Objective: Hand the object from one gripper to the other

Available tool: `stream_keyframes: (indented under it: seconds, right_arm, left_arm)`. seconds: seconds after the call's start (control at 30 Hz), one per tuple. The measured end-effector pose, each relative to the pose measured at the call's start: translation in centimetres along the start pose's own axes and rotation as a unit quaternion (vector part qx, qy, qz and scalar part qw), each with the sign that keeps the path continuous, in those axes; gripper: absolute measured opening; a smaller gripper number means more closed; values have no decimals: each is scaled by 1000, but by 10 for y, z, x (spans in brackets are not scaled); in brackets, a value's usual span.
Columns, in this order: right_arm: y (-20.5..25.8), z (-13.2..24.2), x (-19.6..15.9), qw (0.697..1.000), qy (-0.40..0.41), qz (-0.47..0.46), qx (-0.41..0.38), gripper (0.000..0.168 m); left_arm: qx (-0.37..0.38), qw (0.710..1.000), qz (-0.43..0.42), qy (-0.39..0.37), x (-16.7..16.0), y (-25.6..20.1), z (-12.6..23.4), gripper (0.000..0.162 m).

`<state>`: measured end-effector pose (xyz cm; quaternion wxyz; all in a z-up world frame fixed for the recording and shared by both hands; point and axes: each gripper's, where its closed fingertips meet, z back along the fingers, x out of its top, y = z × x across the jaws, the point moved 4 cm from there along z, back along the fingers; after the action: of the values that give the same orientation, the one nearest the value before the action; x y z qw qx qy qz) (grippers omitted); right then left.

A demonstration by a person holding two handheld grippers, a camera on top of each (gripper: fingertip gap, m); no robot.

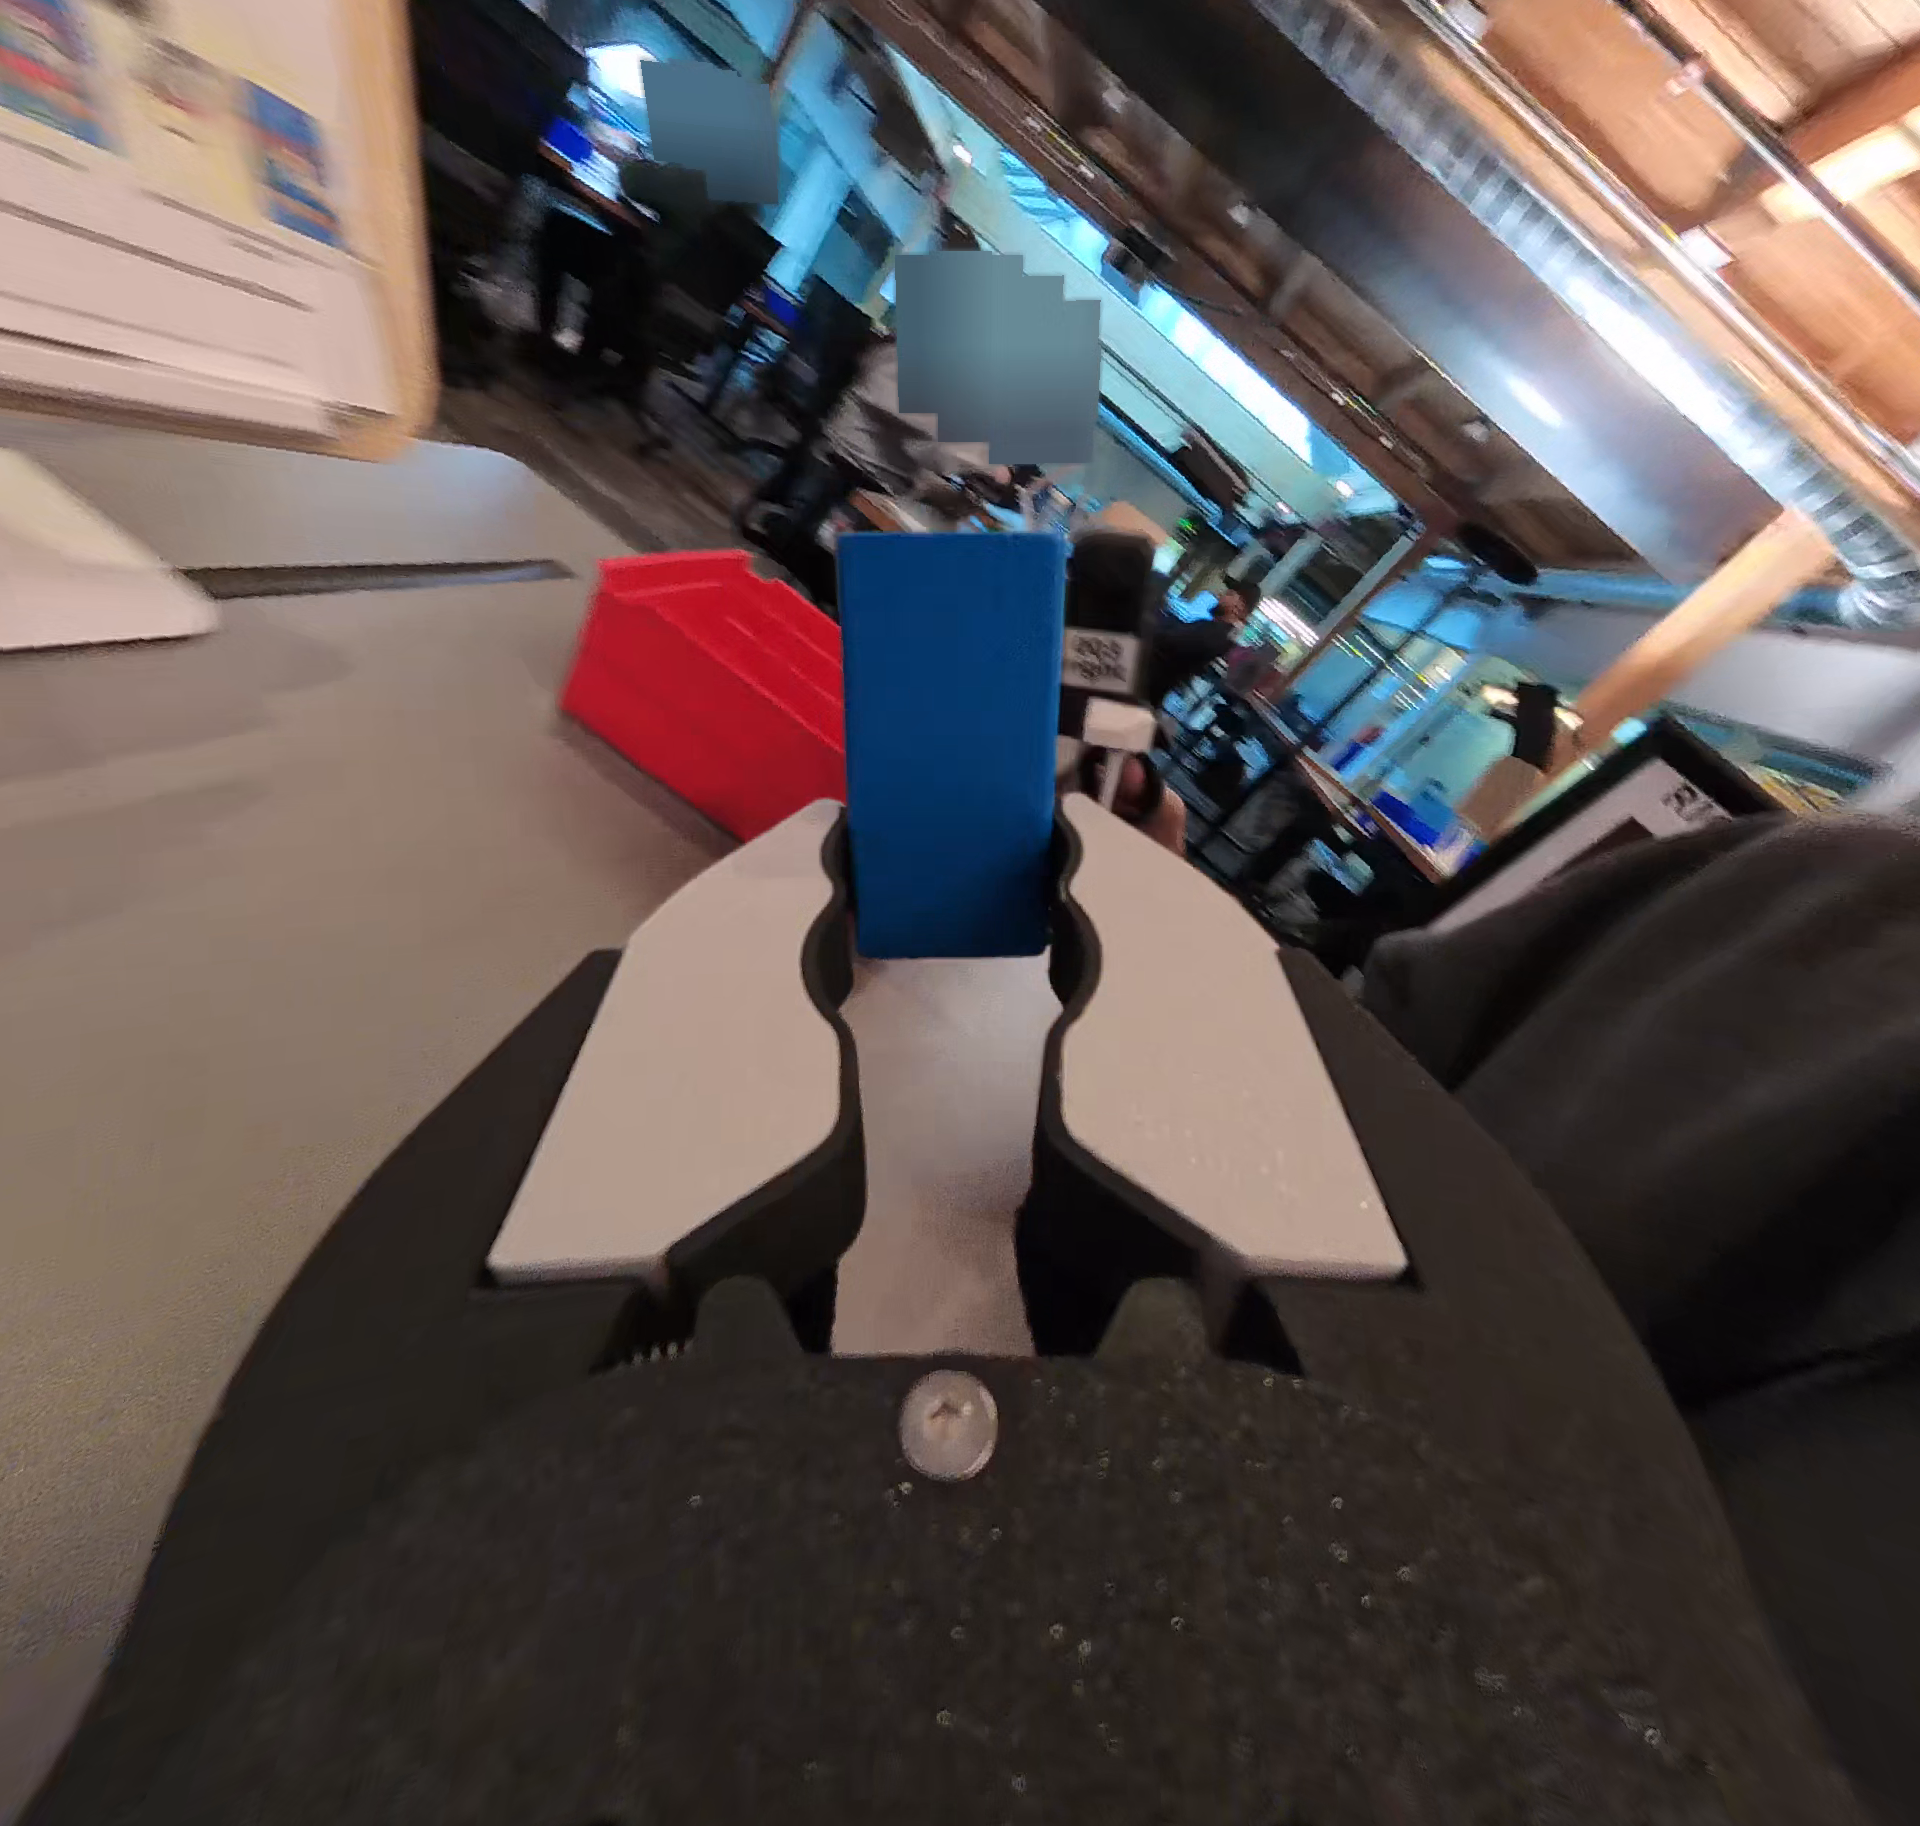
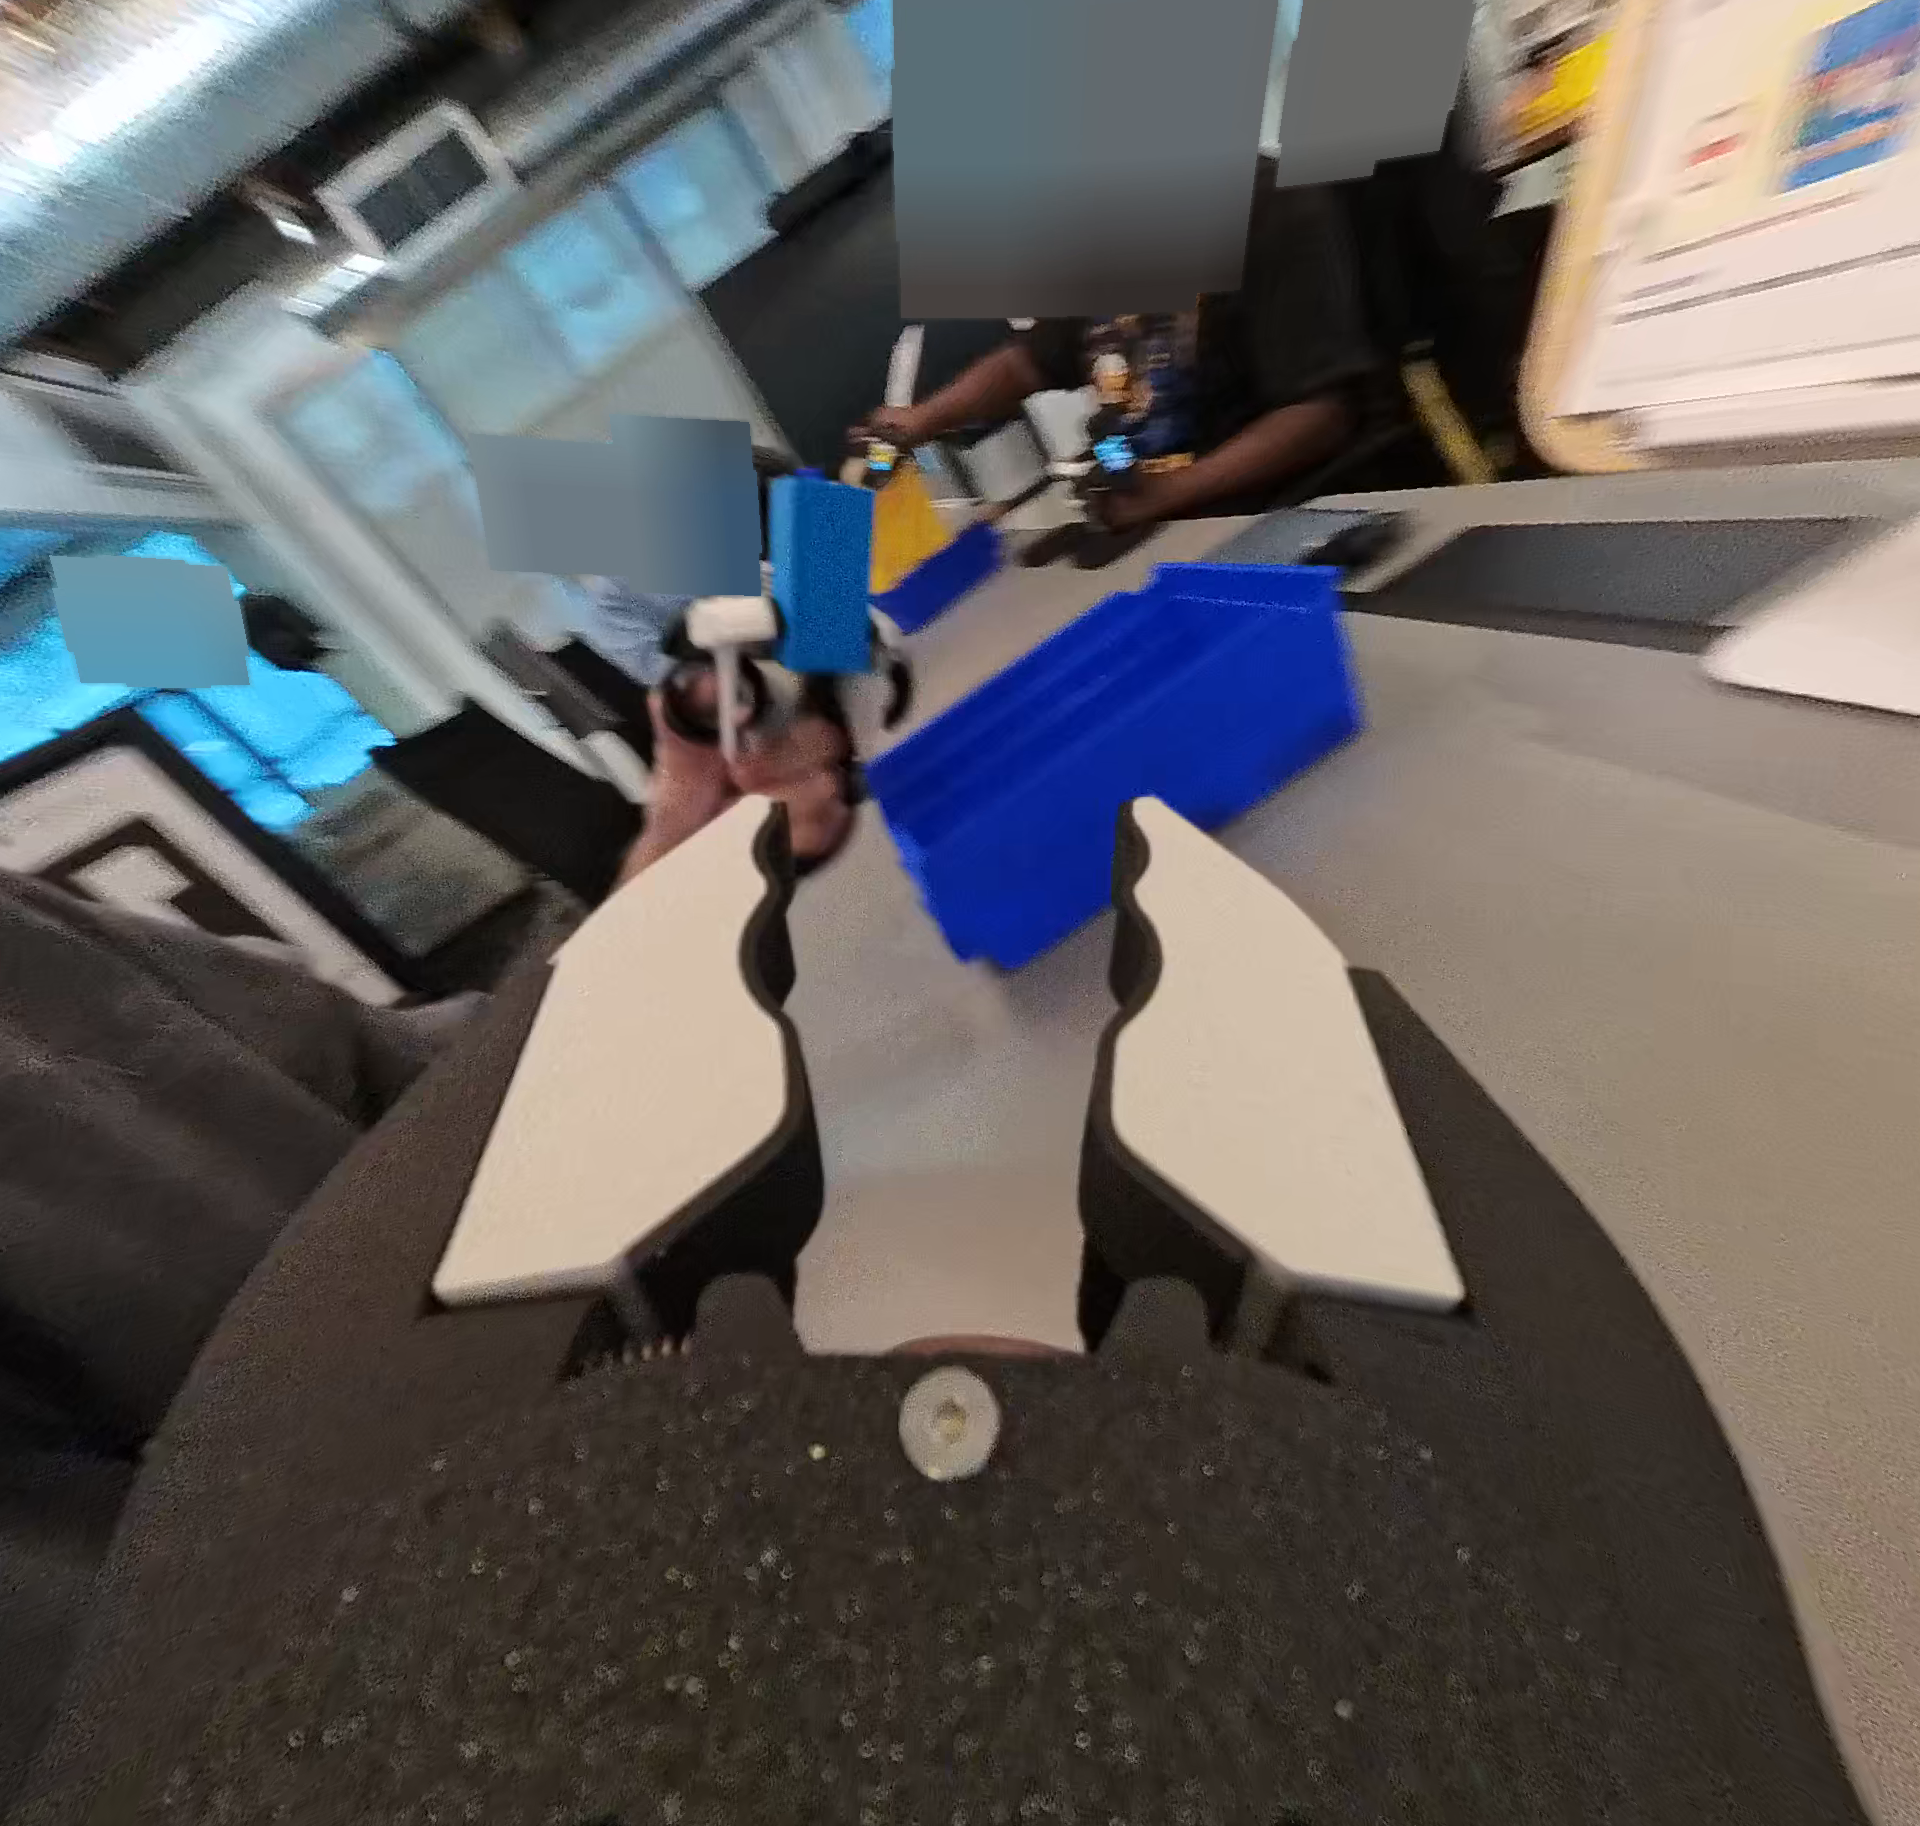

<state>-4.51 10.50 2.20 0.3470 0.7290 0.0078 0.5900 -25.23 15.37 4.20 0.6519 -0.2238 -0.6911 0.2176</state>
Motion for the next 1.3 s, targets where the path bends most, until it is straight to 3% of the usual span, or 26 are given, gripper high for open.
stream_keyframes:
  seconds: [0.13, 0.37, 0.43, 0.57, 0.67, 0.8, 0.87, 0.93, 1.0, 1.17, 1.3]
  right_arm:
    - [5, -41, 1, 997, 12, -30, 70, 58]
    - [14, -61, -14, 989, 18, -73, 126, 58]
    - [14, -57, -15, 987, 17, -86, 135, 35]
    - [12, -50, -19, 990, 10, -74, 116, 34]
    - [8, -32, -11, 995, 3, -50, 82, 34]
    - [-20, 40, 34, 995, 1, 39, -89, 34]
    - [-52, 90, 58, 965, 38, 97, -242, 34]
    - [-94, 144, 78, 898, 97, 139, -406, 34]
    - [-139, 184, 84, 843, 168, 121, -496, 34]
    - [-251, 226, 59, 759, 311, 40, -571, 34]
    - [-285, 228, 35, 724, 346, -20, -596, 35]
  left_arm:
    - [-25, 998, -4, 58, -30, -10, -57, 34]
    - [-27, 994, -9, 101, -51, -9, -91, 33]
    - [-37, 994, 2, 100, -54, -9, -95, 34]
    - [-11, 994, 4, 113, -63, -8, -93, 35]
    - [36, 992, -12, 118, -76, -5, -71, 53]
    - [69, 990, 21, 117, -103, -2, -24, 52]
    - [80, 991, 48, 98, -113, -2, -2, 49]
    - [84, 991, 76, 72, -118, -2, 17, 48]
    - [87, 990, 94, 50, -120, -2, 30, 48]
    - [103, 990, 84, 40, -119, -4, 38, 45]
    - [113, 991, 48, 60, -119, -16, 35, 44]
